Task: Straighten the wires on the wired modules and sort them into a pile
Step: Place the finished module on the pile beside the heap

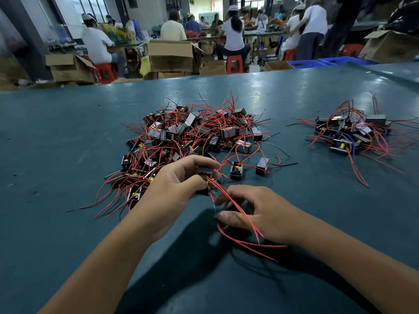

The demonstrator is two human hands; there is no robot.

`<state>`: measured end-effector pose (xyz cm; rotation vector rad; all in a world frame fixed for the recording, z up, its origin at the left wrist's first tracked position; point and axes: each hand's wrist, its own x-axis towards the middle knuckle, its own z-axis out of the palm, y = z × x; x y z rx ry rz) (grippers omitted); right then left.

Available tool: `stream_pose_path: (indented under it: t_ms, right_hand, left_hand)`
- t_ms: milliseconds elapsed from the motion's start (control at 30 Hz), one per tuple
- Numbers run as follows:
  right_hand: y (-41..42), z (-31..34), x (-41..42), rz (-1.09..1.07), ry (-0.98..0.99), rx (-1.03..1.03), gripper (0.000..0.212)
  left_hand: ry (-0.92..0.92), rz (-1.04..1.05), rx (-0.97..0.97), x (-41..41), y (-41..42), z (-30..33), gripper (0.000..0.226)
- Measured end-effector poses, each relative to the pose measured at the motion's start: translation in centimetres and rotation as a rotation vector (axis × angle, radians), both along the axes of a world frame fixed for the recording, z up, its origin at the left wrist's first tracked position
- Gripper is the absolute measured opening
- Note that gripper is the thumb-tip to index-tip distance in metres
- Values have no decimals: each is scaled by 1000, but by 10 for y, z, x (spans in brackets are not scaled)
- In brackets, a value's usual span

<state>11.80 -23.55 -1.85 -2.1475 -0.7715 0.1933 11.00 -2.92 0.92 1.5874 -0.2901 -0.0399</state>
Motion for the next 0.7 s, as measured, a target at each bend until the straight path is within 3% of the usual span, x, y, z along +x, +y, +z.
stream_pose_path:
  t_ms: [100,233,367,467,700]
  right_hand:
    - [3,1,1,-45,11,24,12]
    - [-3,8,4,-97,207,234,9]
    - [-15,16,11,-213,313,433,18]
    - [-26,21,17,-268,326,438,24]
    - [-32,23,20,-240,375,502,18]
  left_hand:
    - [96,-57,-112,-1,-4,-2,43]
    - [145,-48,-139,-2,-5,-4,38]
    - [39,47,161,-2,-2,-5,40]
    - [-13,51,375,-3,-2,-5,47]
    - [-15,121,351,-1,-3,-4,40]
